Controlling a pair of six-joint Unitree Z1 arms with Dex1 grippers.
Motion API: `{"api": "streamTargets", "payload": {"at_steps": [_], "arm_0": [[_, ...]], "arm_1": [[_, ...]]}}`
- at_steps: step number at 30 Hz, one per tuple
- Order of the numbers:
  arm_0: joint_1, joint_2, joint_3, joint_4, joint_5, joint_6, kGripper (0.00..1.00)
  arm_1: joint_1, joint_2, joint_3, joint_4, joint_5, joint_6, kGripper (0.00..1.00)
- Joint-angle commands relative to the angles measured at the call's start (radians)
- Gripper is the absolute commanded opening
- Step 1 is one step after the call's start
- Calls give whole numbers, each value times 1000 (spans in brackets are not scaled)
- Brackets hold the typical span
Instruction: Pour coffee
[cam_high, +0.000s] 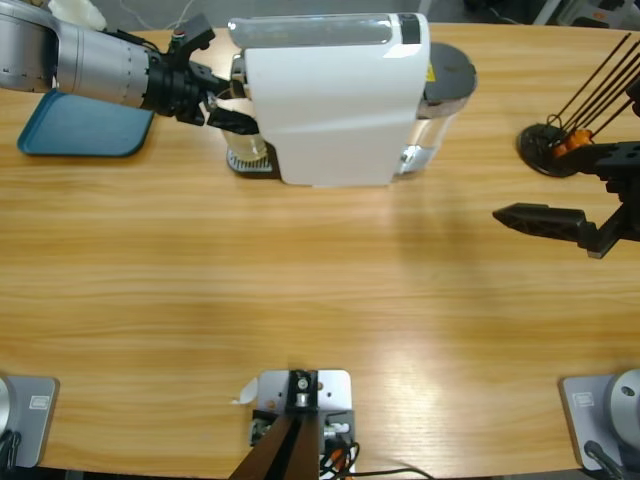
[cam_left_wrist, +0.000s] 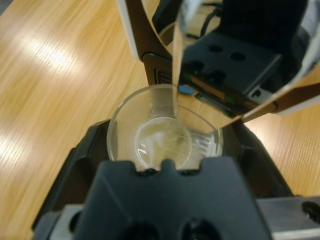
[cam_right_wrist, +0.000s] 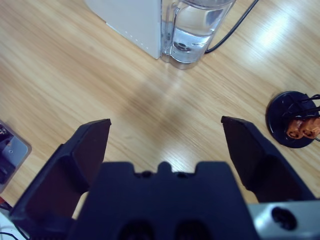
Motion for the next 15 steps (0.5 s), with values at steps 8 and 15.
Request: {"api": "streamTargets", "payload": {"at_steps": [8,15], "arm_0": [[42,-102,61,85,112,8,264],[133,-212,98,90,112,-11,255]], "arm_1": [[8,3,35,-11,-15,-13,991],[8,-4,38,-14,-15,-13,991]]}}
